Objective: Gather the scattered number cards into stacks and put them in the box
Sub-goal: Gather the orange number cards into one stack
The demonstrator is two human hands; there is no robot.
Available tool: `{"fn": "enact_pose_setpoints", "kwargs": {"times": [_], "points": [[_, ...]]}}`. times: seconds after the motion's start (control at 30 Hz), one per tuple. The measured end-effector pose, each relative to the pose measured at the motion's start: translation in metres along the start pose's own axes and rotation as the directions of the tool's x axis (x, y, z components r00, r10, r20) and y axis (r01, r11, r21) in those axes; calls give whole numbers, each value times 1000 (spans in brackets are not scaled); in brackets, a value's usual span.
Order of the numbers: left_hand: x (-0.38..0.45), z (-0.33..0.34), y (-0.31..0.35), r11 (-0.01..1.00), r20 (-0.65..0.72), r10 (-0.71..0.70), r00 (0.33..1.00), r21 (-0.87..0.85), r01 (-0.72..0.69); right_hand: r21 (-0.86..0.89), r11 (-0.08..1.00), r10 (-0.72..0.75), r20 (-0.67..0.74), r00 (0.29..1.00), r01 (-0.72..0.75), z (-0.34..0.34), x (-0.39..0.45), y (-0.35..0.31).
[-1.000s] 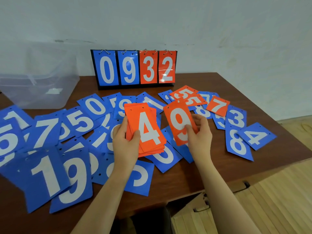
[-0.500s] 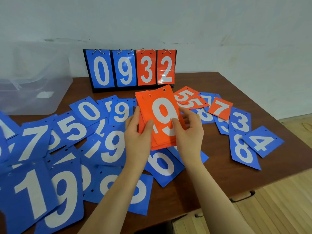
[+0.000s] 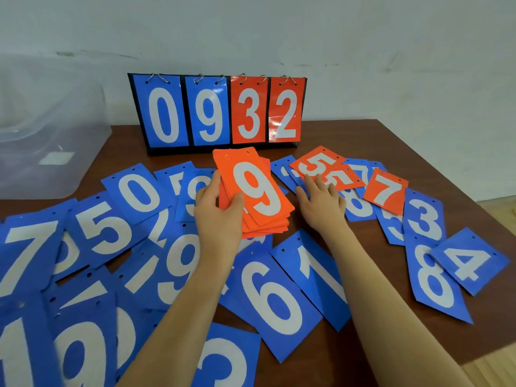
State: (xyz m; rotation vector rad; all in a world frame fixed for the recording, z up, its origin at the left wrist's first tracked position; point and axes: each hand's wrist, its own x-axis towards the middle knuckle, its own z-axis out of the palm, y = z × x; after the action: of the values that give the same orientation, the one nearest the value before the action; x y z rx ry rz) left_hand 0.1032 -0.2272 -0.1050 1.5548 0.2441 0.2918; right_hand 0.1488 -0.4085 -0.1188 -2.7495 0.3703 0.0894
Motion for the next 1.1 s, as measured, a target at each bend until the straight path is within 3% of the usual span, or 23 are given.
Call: {"fn": "enact_pose_setpoints", "kwargs": {"times": [0.17,0.3,0.53,0.67,0.73,0.83,1.1], "points": [[-1,-18,-3,1000,-25,-4,1000,15,5,-65,990,-123,0,992,123,3,-20,4],[-15,-34,-9,999,-50,8,999,44,-6,40,951,-306,-28,952,307,1,-63,7],[-39,-57,-13,998,-52,15,999,61,-12,149,889,-418,-118,901,433,2,-110,17],[-45,-60,-13,998,-58,4,998,67,0,210,923,-271,-237,933,322,9,-106,9],[-44,-60,-15,998,-66,-13,998,64,17,209,963,-108,-283,953,171,11,-98,0],[-41,-59,-16,997,-72,-29,997,74,34,193,979,113,-215,970,-71,12,-85,-16],[-31,-61,-22,998,-76,-57,995,22,59,217,953,242,-117,963,-213,17,-70,-36]]}}
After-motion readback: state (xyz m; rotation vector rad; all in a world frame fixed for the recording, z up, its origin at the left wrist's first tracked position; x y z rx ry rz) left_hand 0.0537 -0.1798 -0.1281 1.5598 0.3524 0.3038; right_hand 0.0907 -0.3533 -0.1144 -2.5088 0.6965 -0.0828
